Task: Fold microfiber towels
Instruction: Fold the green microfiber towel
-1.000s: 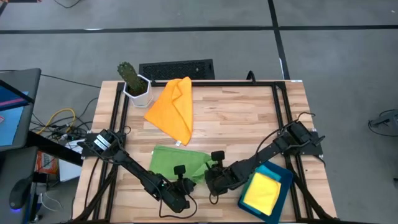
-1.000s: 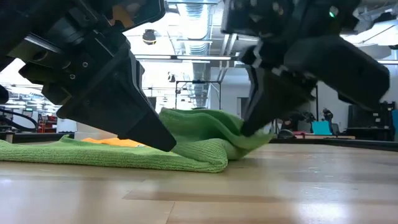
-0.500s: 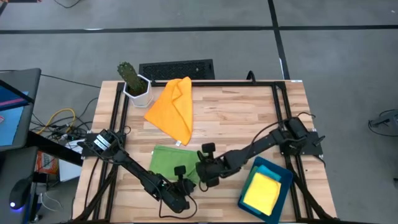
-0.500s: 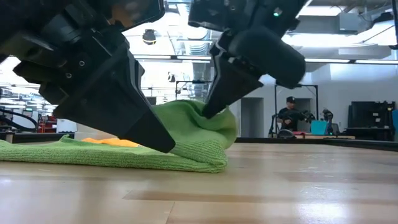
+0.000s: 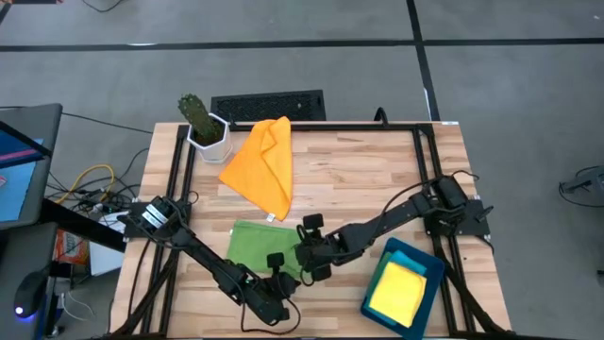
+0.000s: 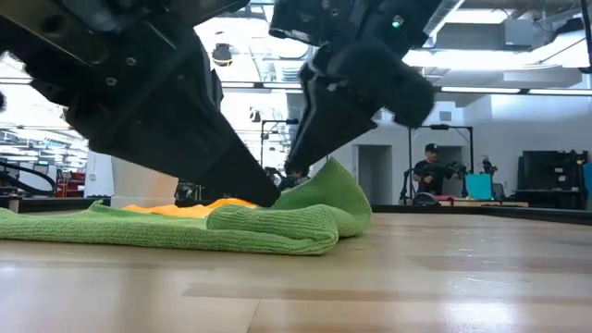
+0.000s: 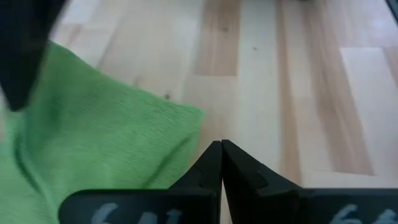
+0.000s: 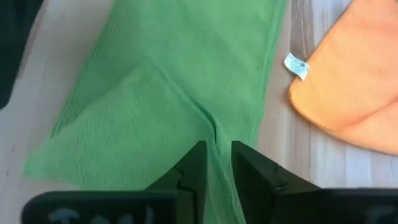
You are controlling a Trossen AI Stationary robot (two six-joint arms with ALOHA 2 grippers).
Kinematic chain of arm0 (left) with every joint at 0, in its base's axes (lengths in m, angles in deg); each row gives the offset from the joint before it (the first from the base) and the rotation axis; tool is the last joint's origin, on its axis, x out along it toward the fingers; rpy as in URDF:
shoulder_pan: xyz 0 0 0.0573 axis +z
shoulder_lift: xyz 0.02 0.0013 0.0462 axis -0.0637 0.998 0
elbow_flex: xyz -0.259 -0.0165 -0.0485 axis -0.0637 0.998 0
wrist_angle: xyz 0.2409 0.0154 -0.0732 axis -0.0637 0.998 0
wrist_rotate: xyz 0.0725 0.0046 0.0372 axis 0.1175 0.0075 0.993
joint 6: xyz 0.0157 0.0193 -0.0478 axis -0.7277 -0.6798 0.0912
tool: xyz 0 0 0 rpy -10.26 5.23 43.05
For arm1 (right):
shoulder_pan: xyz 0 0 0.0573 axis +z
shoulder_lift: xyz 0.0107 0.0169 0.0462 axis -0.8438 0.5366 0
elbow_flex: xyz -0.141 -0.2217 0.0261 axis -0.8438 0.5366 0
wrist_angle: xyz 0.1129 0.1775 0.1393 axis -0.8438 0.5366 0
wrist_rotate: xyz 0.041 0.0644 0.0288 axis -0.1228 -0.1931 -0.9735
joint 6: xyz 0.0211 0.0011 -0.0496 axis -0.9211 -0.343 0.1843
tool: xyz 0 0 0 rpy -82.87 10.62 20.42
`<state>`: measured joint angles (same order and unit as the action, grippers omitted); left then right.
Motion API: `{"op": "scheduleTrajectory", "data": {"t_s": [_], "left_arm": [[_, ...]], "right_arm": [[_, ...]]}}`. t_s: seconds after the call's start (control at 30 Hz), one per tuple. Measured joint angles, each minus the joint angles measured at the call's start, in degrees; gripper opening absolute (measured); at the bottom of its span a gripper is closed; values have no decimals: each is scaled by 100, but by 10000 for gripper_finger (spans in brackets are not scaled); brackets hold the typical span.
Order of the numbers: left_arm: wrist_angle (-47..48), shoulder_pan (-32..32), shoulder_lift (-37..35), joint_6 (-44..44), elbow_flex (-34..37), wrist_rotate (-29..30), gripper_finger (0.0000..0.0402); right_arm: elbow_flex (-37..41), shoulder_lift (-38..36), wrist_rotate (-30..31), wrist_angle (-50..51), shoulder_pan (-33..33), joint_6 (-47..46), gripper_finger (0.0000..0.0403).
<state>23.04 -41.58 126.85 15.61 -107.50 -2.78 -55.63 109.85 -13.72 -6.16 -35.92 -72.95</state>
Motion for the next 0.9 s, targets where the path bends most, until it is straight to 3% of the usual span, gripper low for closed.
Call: {"op": "scheduleTrajectory", "data": {"t_s": [0.3,0.63,0.9], "left_arm": [[1031,107,-268,-582,-469,545,2],[2987,-219,-817,435,-636,769,2],[3491,-652,-1060,1057,-636,1297,2]], "right_arm": [[102,-822,422,1384,192,-326,141],[468,-675,-91,653,-51,545,230],[468,-252,-318,368,-320,752,218]]}}
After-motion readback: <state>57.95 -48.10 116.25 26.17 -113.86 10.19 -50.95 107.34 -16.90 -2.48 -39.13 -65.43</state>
